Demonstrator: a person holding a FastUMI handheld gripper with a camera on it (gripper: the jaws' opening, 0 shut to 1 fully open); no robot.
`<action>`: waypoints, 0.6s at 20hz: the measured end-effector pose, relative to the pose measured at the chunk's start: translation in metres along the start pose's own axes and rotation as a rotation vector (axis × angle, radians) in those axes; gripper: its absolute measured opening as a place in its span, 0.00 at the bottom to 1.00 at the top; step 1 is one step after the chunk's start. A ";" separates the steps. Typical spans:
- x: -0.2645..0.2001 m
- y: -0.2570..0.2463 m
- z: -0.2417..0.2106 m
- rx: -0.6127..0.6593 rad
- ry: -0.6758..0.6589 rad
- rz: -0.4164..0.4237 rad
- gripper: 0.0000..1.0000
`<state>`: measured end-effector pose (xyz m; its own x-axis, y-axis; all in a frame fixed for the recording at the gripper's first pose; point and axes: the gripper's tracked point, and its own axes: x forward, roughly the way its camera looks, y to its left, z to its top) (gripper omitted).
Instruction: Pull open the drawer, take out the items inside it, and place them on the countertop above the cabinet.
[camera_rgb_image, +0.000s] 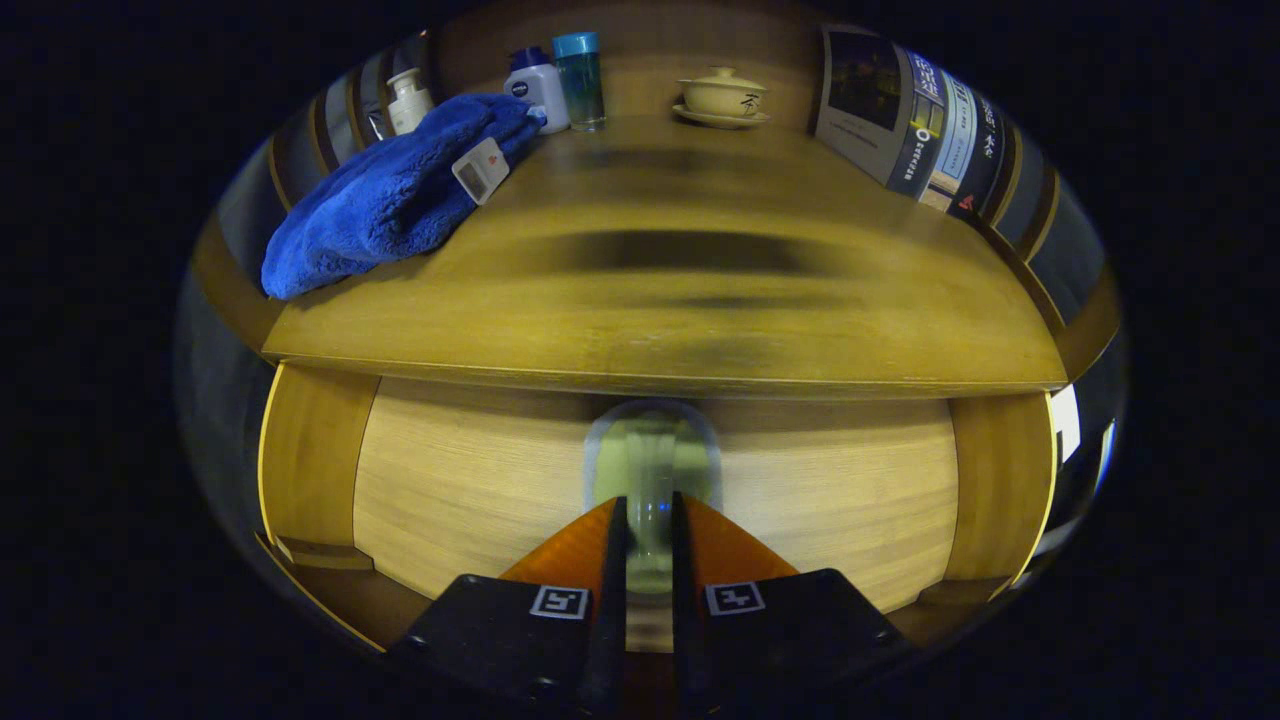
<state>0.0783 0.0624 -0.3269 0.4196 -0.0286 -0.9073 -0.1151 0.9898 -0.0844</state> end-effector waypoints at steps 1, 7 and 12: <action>-0.004 0.001 0.000 -0.001 -0.003 0.001 0.29; -0.043 0.001 -0.001 0.000 -0.040 0.007 0.29; -0.081 -0.005 0.002 -0.015 -0.084 0.000 0.29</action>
<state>0.0467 0.0605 -0.2521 0.4937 -0.0164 -0.8695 -0.1279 0.9876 -0.0912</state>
